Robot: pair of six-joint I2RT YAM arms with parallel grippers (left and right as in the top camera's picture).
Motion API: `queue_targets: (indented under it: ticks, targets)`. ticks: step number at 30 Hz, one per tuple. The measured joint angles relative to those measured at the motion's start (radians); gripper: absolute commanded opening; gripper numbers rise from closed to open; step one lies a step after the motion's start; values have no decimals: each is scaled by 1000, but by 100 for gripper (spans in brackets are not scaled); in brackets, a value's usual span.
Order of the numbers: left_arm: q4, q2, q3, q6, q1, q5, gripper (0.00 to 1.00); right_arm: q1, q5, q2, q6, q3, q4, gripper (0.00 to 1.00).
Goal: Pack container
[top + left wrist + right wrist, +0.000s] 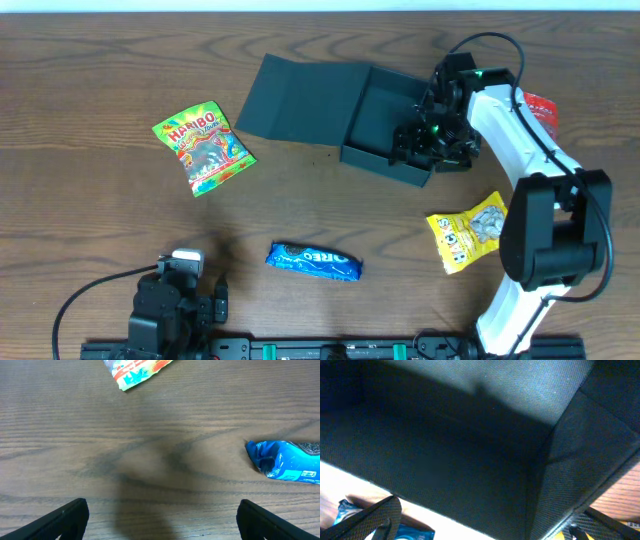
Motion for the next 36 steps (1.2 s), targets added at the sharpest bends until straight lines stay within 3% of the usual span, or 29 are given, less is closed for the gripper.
queue_targets:
  ticks: [7, 13, 19, 26, 30, 36]
  targets:
    - [11, 0, -1, 0, 0, -17, 95, 0, 1, 0, -6, 0, 0, 99]
    - [154, 0, -19, 0, 0, -10, 95, 0, 18, 0, -10, 0, -1, 99]
    - [196, 0, -21, 0, 0, 25, 95, 0, 32, 0, -10, 0, 0, 99]
    - [390, 6, -22, -8, 0, 148, 95, 0, 40, 0, -10, 0, 0, 99]
    - [397, 103, 27, -14, 0, 188, 95, 0, 41, 0, -10, 0, 0, 99]
    - [401, 372, 255, -17, 0, 243, 95, 0, 44, 0, -16, 0, 11, 99]
